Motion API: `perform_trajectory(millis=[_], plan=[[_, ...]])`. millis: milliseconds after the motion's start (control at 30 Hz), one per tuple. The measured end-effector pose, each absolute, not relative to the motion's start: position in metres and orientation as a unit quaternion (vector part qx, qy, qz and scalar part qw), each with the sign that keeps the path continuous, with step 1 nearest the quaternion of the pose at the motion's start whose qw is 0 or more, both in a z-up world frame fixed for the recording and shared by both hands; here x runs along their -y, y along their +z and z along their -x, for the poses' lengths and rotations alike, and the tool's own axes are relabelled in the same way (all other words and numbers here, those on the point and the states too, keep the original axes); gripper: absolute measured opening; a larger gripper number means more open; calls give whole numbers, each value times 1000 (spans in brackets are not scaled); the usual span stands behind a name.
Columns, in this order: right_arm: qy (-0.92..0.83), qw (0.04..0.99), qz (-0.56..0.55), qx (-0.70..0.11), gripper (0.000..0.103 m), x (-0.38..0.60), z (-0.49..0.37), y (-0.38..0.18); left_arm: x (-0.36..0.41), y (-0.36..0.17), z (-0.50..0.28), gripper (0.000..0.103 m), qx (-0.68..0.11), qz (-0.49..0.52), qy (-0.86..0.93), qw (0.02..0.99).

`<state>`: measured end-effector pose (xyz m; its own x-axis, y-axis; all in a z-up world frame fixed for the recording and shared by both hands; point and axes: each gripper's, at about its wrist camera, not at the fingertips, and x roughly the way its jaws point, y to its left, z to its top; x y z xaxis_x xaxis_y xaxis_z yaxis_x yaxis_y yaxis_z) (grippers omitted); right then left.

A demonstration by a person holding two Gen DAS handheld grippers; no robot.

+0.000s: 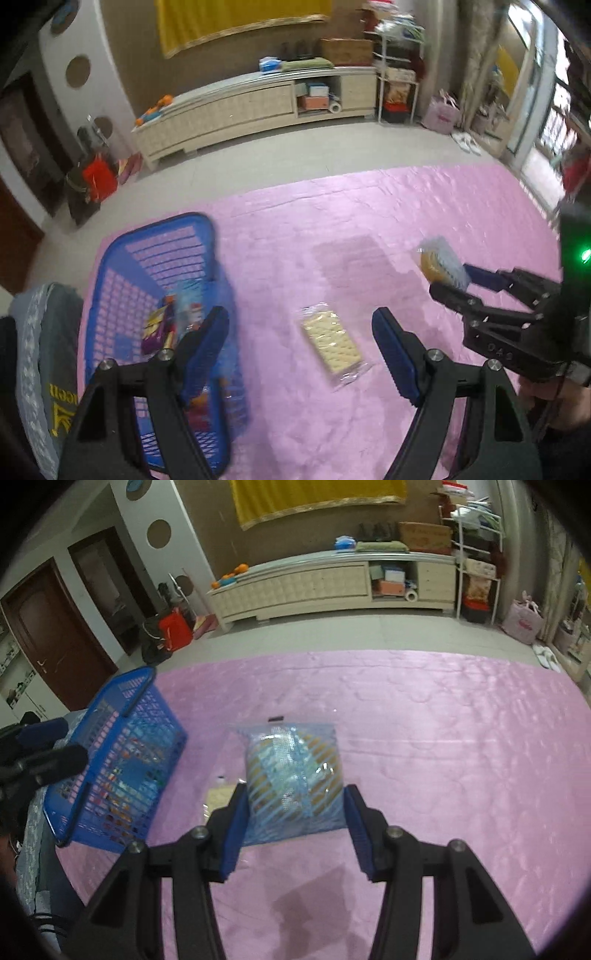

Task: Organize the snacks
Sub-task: 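Grasp the clear striped bag with the right gripper, then grasp the cracker pack with the left gripper while the right gripper holds the striped bag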

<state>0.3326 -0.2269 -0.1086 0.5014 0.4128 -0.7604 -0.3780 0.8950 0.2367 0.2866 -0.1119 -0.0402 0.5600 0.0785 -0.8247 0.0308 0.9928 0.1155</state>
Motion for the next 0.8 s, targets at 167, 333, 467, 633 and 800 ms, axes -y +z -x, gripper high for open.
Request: perform_trajectory(millis=[167,333,467,633,800], plan=[[198,883,16,-425,55,242,-326,-104,144,-78,-298,78,-498,-54,3,865],[194,882,26,-430,55,255,-324,-110,153,-107,-306,78,-516,-44,4,855],[189,877,36,-441,55,251,-328,-119,143,-136,-313,78,-539,-3,20,842],[189,871,52,-451,55,242,-331,-131,133,-153,-321,78,-551,8,31,834],[188,863,62,-466,56,229,-342,-143,123,-180,-327,78,-573,32,44,818]])
